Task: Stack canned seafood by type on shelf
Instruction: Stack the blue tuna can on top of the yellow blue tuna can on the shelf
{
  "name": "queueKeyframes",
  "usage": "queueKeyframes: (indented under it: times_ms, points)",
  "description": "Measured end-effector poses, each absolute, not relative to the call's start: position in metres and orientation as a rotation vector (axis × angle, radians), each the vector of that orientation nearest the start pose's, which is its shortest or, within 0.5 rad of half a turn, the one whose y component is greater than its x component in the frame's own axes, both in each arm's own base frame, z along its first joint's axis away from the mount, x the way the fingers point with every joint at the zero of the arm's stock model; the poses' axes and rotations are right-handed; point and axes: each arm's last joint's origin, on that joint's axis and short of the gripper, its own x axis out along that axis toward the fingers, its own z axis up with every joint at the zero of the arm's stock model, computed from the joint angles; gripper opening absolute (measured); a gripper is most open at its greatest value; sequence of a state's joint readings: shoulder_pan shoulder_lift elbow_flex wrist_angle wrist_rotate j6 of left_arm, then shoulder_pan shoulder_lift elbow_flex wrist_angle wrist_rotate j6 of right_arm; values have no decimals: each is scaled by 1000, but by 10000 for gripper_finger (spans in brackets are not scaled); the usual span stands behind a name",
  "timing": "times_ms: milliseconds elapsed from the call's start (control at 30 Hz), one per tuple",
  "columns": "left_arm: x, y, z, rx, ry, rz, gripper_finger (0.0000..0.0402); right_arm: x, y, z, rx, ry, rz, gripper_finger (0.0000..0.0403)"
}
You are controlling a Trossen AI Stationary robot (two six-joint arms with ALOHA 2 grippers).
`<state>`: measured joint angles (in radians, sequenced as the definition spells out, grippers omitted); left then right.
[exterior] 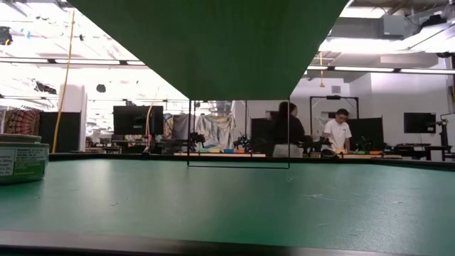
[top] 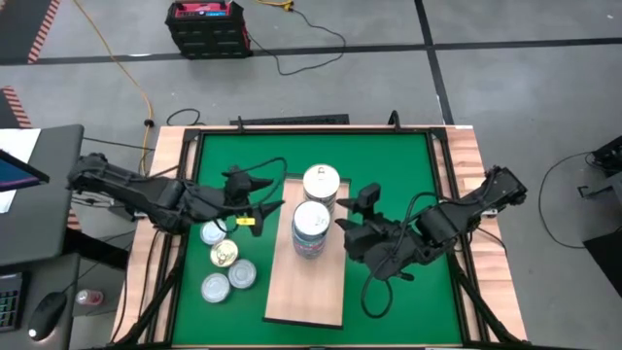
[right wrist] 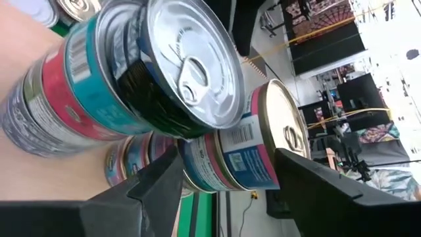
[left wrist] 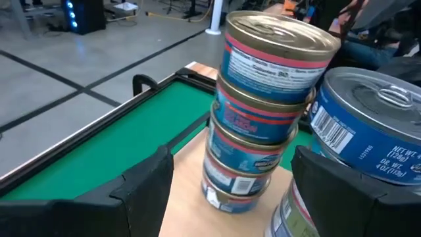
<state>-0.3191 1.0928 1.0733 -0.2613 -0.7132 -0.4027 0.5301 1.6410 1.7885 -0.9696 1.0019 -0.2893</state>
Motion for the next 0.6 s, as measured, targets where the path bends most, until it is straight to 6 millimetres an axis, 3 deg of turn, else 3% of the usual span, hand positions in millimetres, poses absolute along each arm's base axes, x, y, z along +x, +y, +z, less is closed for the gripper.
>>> queueKeyframes:
  times_ms: [233, 600]
  points:
    - [241, -58, 364, -275, 141, 412, 297, 300, 144, 405, -832, 627, -419, 276]
    - [244, -62, 369, -248, 119, 300, 297, 305, 144, 408, -787, 598, -343, 276]
